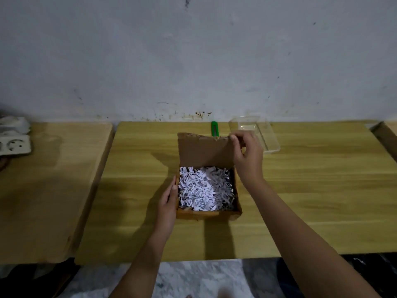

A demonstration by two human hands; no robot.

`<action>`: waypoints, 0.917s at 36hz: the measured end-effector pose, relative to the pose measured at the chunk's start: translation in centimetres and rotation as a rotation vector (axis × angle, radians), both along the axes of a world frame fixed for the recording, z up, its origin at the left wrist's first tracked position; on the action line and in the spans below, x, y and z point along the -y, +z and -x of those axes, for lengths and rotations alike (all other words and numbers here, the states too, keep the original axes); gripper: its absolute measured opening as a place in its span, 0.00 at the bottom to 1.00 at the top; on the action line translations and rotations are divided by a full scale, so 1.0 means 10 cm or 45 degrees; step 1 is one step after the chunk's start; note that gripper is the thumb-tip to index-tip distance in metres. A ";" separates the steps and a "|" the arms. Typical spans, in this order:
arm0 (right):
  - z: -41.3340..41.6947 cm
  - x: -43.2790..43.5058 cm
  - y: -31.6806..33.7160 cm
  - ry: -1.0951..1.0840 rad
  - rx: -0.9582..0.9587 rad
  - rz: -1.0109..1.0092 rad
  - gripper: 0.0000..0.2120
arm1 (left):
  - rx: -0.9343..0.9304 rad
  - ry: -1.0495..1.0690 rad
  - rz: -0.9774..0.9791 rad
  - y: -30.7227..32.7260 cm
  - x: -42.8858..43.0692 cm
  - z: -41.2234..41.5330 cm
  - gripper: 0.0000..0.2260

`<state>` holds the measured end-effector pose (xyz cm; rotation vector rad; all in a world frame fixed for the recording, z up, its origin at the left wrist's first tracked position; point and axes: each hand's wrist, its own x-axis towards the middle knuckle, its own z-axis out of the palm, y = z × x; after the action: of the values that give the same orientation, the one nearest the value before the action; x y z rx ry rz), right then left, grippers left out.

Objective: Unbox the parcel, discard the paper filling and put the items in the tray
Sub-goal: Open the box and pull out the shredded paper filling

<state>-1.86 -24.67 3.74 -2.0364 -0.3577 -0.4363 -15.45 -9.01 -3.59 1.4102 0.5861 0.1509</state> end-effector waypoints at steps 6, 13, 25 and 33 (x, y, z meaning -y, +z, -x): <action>-0.29 -0.19 -0.22 0.037 -0.268 -0.003 0.21 | 0.022 0.001 -0.012 -0.07 0.01 -0.01 0.18; -0.27 -0.12 -0.49 0.111 -0.418 0.171 0.27 | 0.025 0.065 -0.082 -0.15 0.02 -0.02 0.17; -0.12 0.03 -0.62 0.161 -0.511 0.256 0.27 | 0.023 0.053 -0.153 -0.14 0.05 0.01 0.16; 0.01 0.30 -0.43 0.110 -0.448 0.326 0.28 | -0.068 0.009 -0.461 0.06 -0.08 -0.07 0.16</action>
<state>-1.93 -27.69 -0.57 -2.2848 -0.2943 0.0275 -14.72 -8.19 -3.03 1.7670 0.6285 0.2342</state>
